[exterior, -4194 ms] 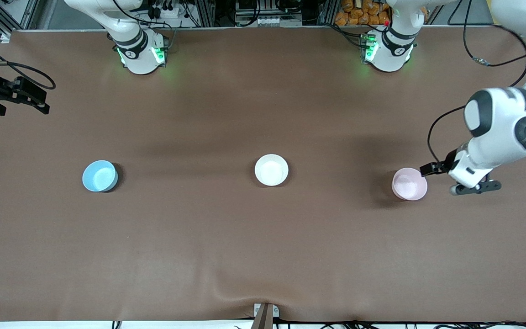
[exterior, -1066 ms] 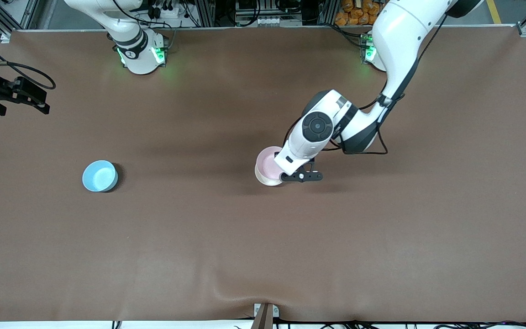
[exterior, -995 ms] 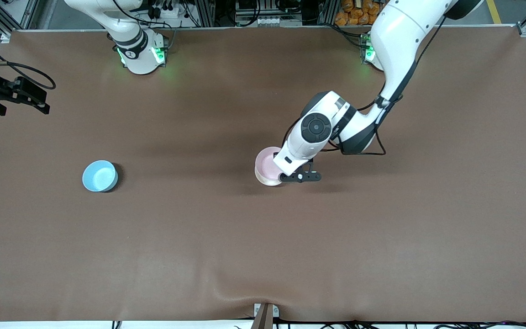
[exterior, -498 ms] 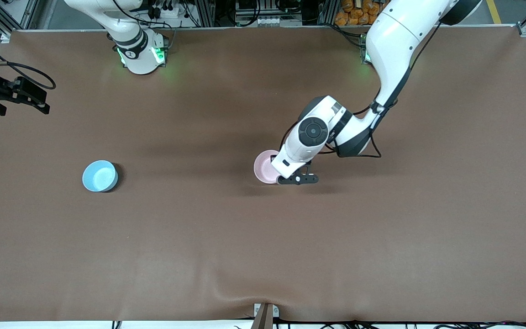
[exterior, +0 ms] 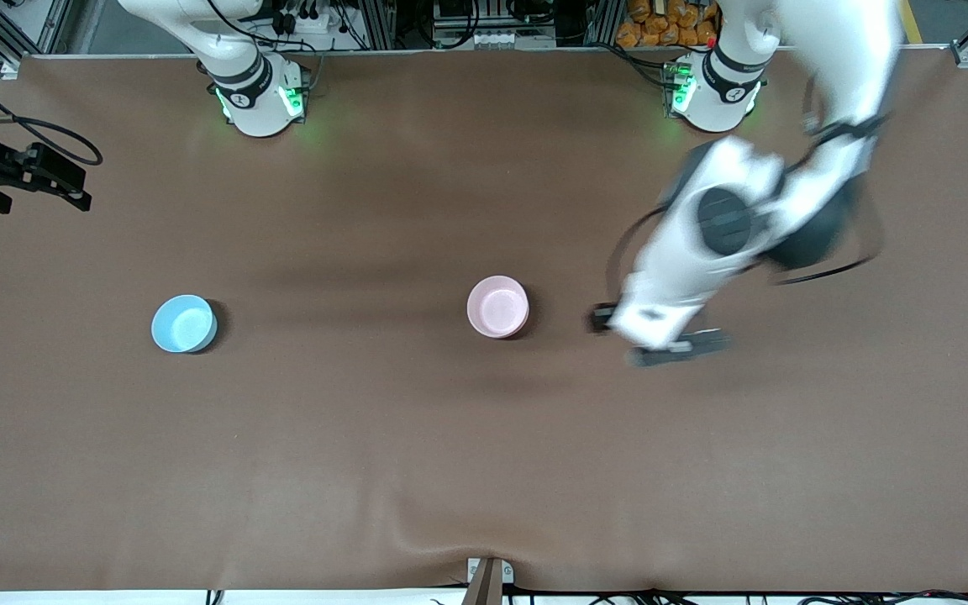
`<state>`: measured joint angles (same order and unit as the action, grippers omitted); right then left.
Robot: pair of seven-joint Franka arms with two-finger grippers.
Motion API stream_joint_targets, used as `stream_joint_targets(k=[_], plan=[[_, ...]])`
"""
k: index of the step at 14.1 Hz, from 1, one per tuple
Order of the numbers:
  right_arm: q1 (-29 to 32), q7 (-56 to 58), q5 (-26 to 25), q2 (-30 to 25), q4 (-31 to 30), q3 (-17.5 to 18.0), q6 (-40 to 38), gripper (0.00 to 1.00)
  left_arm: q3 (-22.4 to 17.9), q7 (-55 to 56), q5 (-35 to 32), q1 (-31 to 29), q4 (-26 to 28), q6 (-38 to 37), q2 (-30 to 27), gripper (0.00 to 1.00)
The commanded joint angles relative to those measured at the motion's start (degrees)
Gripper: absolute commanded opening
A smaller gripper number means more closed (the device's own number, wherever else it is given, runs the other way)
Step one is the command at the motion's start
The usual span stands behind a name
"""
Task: Stack pink and blue bowls on white bowl
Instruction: 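Open the left gripper and lift it away from the bowls, then move the right gripper to the light blue bowl while the left gripper retracts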
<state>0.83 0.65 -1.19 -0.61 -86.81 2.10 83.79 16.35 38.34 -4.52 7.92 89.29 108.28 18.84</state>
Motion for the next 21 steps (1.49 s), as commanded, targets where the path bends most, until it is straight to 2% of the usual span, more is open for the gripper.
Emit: stream_joint_targets(k=[1, 3, 6, 7, 9, 11, 13, 15, 17, 21], plan=[[1.98, 0.67, -0.39, 2.8, 0.59, 0.1, -0.12, 1.0, 0.52, -4.67, -1.01, -6.58, 2.12, -6.48, -7.22, 1.0], [2.42, 0.67, -2.58, 5.6, 0.68, 0.1, -0.12, 1.0, 0.96, -8.61, -0.4, -10.72, 1.51, -7.47, -10.12, 1.0], [3.3, 2.85, -7.67, 7.55, 0.16, 0.1, 0.06, 1.0, 0.61, -14.08, -0.05, -11.79, 1.95, -11.68, -14.17, 1.0], [4.96, 3.83, -7.52, 9.12, -0.02, 0.1, 0.67, 1.0, 0.61, -14.09, -0.05, -11.88, 1.94, -11.87, -14.96, 1.0], [8.21, 3.83, -4.72, 11.68, -2.03, 0.19, 4.51, 1.0, 0.26, -14.78, -0.05, -11.53, 2.73, -11.87, -15.85, 1.0], [11.11, 6.8, -2.16, 12.21, -6.94, 0.19, 11.1, 1.0, -0.78, -15.49, -0.05, -10.31, 3.26, -12.39, -17.24, 1.0], [13.3, 11.38, -1.63, 13.79, -12.39, 0.19, 18.65, 1.0, -4.3, -17.41, 0.56, -7.75, 3.09, -15.19, -18.05, 1.0], [15.34, 13.76, 2.13, 15.98, -16.0, 0.19, 24.29, 1.0, -7.19, -21.71, 2.41, -7.49, 3.0, -16.17, -18.48, 1.0], [16.48, 14.99, 4.61, 19.58, -16.28, 0.19, 25.37, 0.97, -9.31, -25.41, 3.38, -7.22, 2.74, -16.17, -18.92, 1.0], [16.4, 15.52, 4.7, 22.75, -16.46, 0.19, 27.38, 0.84, -9.23, -25.51, 4.26, -7.75, 2.65, -15.56, -19.98, 1.0]])
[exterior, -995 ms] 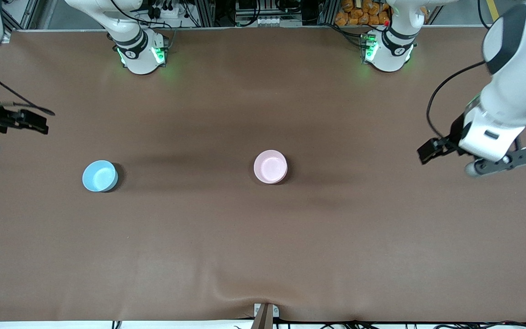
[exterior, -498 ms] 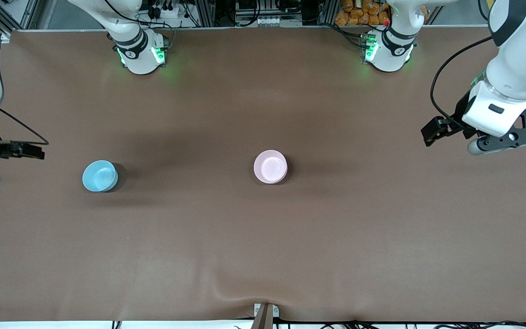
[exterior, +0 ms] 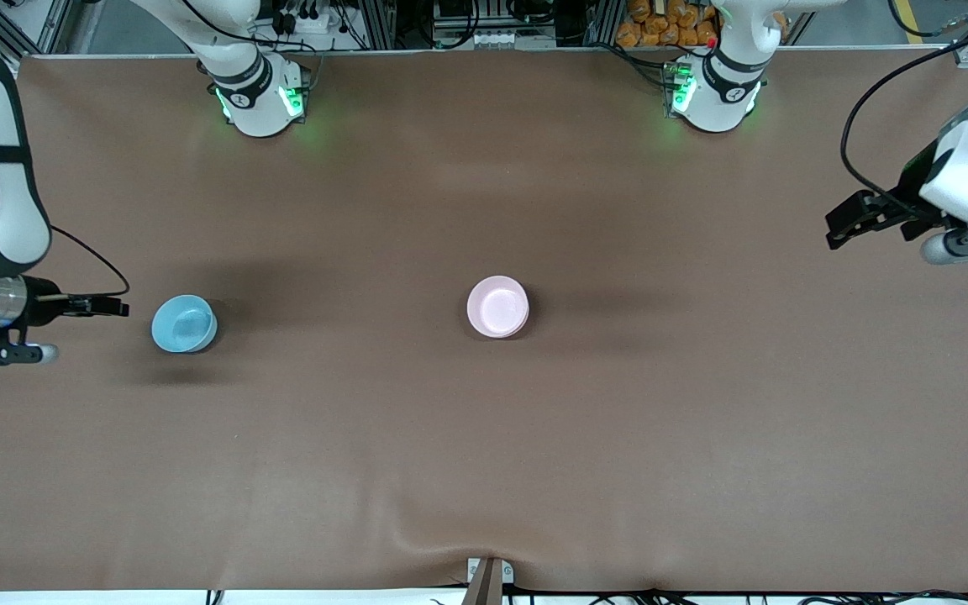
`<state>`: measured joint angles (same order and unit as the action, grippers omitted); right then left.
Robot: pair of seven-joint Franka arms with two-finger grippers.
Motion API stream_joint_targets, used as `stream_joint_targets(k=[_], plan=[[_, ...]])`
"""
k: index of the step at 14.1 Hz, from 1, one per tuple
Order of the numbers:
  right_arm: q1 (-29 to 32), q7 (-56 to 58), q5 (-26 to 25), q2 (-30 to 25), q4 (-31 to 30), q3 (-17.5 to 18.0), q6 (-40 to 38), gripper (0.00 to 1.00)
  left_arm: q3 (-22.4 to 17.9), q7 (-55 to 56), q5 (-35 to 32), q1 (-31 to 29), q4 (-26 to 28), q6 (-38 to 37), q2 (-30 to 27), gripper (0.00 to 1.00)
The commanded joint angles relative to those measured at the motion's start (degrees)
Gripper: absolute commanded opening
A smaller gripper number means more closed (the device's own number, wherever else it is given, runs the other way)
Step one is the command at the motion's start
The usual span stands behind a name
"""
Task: Stack pink and blue bowls on white bowl
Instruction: 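Move the right gripper to the light blue bowl while the left gripper retracts, then close the right gripper on the light blue bowl rim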
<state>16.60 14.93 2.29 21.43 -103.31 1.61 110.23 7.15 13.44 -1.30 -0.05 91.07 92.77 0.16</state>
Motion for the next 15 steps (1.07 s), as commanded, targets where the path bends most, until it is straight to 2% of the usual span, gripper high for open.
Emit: stream_joint_targets(k=[1, 3, 7, 11, 12, 15], plan=[[0.62, 2.64, 1.22, 1.15, -0.05, 0.67, 1.74, 0.79, -0.03, -0.61, 1.12, 0.23, 0.78, 0.13, -1.21, 1.0], [0.8, 4.32, 1.31, 3.17, -0.22, 0.67, 4.36, 0.76, -0.03, -0.61, 1.21, 0.05, 0.95, 0.04, -1.3, 1.0], [0.8, 6.86, 1.31, 3.62, -5.83, 0.67, 13.41, 0.73, -0.3, -0.61, 2.0, 0.05, 0.87, 0.04, -1.39, 1.0], [2.03, 10.81, 2.97, 5.02, -7.87, 0.76, 17.03, 0.62, -0.65, -0.52, 2.09, -0.13, 0.95, -0.22, -1.83, 1.0], [2.64, 13.17, 3.68, 5.55, -7.96, 0.76, 17.47, 0.57, -0.56, -0.61, 2.09, -0.47, 1.04, -0.31, -1.92, 1.0], [3.35, 14.6, 7.98, 6.08, -8.31, 0.76, 17.65, 0.48, -0.56, -0.7, 2.09, -1.0, 1.22, -0.4, -1.92, 1.0]])
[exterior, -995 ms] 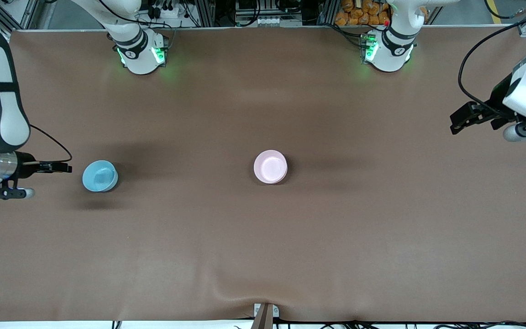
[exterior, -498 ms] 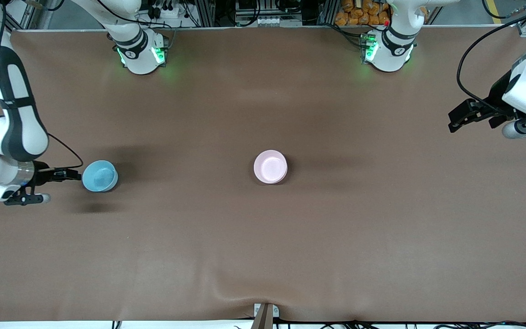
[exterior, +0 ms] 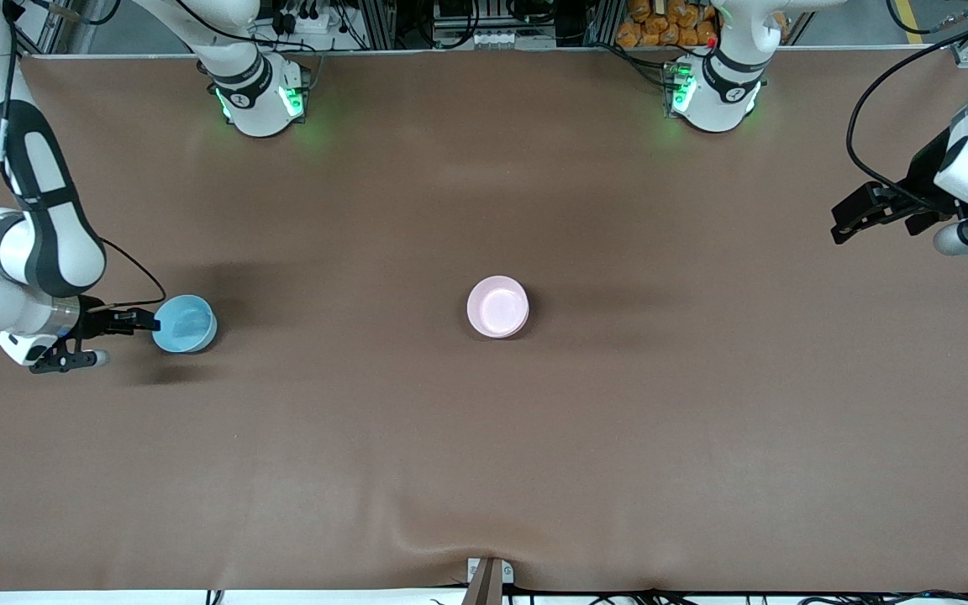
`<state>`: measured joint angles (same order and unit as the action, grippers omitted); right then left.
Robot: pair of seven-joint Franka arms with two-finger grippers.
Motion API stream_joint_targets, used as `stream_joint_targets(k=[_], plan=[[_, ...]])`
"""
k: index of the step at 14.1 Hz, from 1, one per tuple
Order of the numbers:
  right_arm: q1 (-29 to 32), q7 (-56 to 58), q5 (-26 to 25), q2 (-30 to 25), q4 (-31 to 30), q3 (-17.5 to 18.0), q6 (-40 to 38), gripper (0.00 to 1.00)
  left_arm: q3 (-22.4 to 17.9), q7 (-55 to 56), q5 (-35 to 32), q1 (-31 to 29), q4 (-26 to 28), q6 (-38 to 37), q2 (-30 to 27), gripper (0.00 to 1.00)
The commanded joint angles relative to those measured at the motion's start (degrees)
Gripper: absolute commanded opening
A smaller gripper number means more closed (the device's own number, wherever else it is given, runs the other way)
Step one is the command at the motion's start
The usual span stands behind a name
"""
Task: Stack pink and blue bowls on white bowl
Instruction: 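Close the right gripper on the light blue bowl rim, then carry the blue bowl with the right gripper onto the pink bowl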
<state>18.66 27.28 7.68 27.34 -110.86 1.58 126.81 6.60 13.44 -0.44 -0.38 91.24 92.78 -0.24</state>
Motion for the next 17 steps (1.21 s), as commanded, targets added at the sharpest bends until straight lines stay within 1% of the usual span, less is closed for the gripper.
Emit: stream_joint_targets(k=[1, 3, 4, 5, 7, 8, 9, 10, 12, 14, 16, 17], plan=[[1.29, 2.34, 2.78, 0.17, -1.28, 0.79, 1.34, 0.46, -0.01, -0.7, 1.23, -0.67, 0.96, -0.4, -1.52, 1.0], [0.94, 2.34, 3.57, 0.17, -2.34, 0.79, 2.3, 0.39, -0.01, -0.7, 1.23, -0.67, 1.04, -0.4, -1.52, 1.0], [1.03, 2.52, 3.57, 0.17, -2.43, 0.79, 2.65, 0.32, -0.01, -0.7, 1.23, -0.67, 1.04, -0.4, -1.52, 1.0], [1.03, 2.52, 3.57, 0.17, -2.43, 0.79, 2.57, 0.23, -0.01, -0.7, 1.23, -0.67, 1.04, -0.4, -1.52, 1.0], [1.03, 2.52, 3.66, 0.17, -2.95, 0.79, 2.74, 0.23, -0.01, -0.7, 1.23, -0.67, 1.04, -0.4, -1.52, 1.0], [1.03, 2.52, 3.66, 0.25, -2.96, 0.79, 2.92, 0.17, -0.01, -0.7, 1.23, -0.67, 1.04, -0.4, -1.52, 1.0], [1.03, 2.52, 3.66, 0.17, -2.96, 0.79, 2.92, 0.03, -0.01, -0.7, 1.23, -0.67, 1.04, -0.4, -1.52, 1.0], [0.86, 2.43, 3.66, 0.17, -2.96, 0.79, 2.75, 0.0, -0.01, -0.7, 1.23, -0.67, 1.04, -0.4, -1.52, 1.0], [0.59, 2.17, 3.66, 0.08, -2.87, 0.88, 2.05, 0.0, 0.08, -0.7, 1.23, -0.67, 1.04, -0.4, -1.52, 1.0], [0.15, 1.47, 4.18, -0.36, -2.26, 1.31, -0.84, 0.0, 0.08, -0.7, 1.23, -0.67, 1.04, -0.4, -1.52, 1.0], [-1.68, -0.72, 10.57, -1.32, 0.02, 1.58, -6.89, 0.0, 0.08, -0.7, 1.23, -0.67, 1.04, -0.4, -1.52, 1.0], [-3.26, -3.87, 11.82, -1.5, 1.16, 1.58, -8.84, 0.0, 0.08, -0.7, 1.23, -0.67, 1.04, -0.4, -1.52, 1.0]])
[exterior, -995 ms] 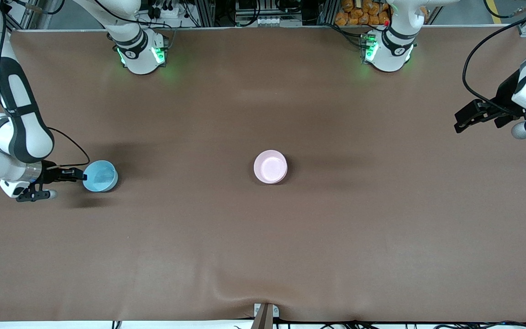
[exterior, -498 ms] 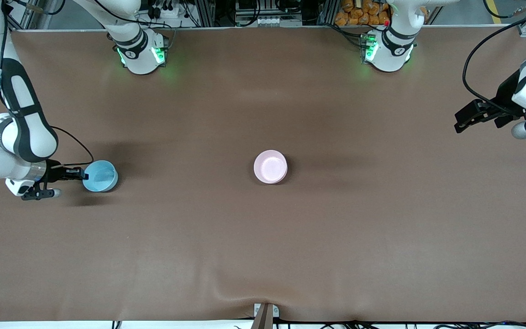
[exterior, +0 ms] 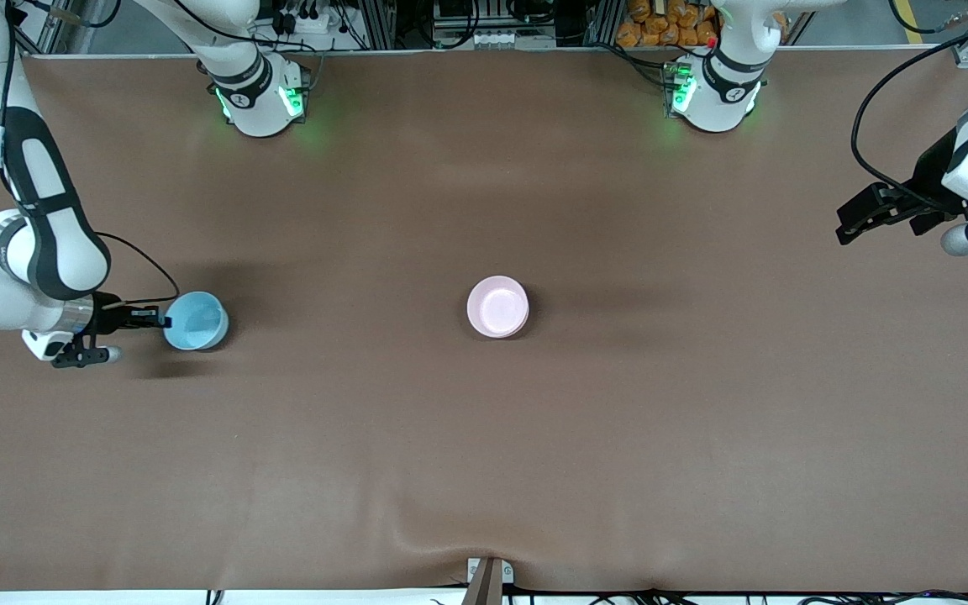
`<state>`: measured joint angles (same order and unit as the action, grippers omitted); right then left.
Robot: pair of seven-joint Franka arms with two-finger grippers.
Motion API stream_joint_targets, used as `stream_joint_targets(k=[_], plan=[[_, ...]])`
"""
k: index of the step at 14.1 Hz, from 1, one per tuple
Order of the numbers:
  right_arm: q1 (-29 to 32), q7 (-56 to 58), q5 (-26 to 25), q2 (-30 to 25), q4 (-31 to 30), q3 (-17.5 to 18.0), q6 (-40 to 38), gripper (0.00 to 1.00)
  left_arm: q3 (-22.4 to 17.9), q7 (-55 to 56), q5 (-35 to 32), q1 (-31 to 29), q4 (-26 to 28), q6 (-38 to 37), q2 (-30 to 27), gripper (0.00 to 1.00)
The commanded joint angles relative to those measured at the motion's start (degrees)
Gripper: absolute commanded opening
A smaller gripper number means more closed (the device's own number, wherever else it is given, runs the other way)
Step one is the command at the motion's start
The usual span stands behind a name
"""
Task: Stack pink and blue bowls on white bowl
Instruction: 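Carry the blue bowl with the right gripper onto the pink bowl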
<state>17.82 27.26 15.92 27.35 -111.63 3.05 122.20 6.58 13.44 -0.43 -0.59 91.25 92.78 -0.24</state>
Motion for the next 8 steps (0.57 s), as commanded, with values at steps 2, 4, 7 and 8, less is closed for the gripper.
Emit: stream_joint_targets(k=[2, 4, 7, 8], plan=[[-6.2, -11.76, 3.85, -1.86, 2.73, 0.72, -4.6, 0.0, 0.1, -0.7, 1.22, -0.46, 1.03, -0.4, -1.43, 1.0], [-10.5, -22.72, 3.86, -3.35, 4.66, 2.39, -5.91, 0.0, 0.1, -0.7, 1.22, -0.46, 1.12, -0.4, -1.43, 1.0], [-18.32, -40.23, 3.86, -3.18, 10.55, 4.15, -8.2, 0.0, 0.19, -0.7, 1.22, -0.46, 1.03, -0.32, -1.34, 1.0], [-20.96, -43.4, 4.46, -3.27, 11.43, 4.85, -8.29, 0.0, 0.19, -0.7, 1.22, -0.46, 1.12, -0.32, -1.34, 1.0]])
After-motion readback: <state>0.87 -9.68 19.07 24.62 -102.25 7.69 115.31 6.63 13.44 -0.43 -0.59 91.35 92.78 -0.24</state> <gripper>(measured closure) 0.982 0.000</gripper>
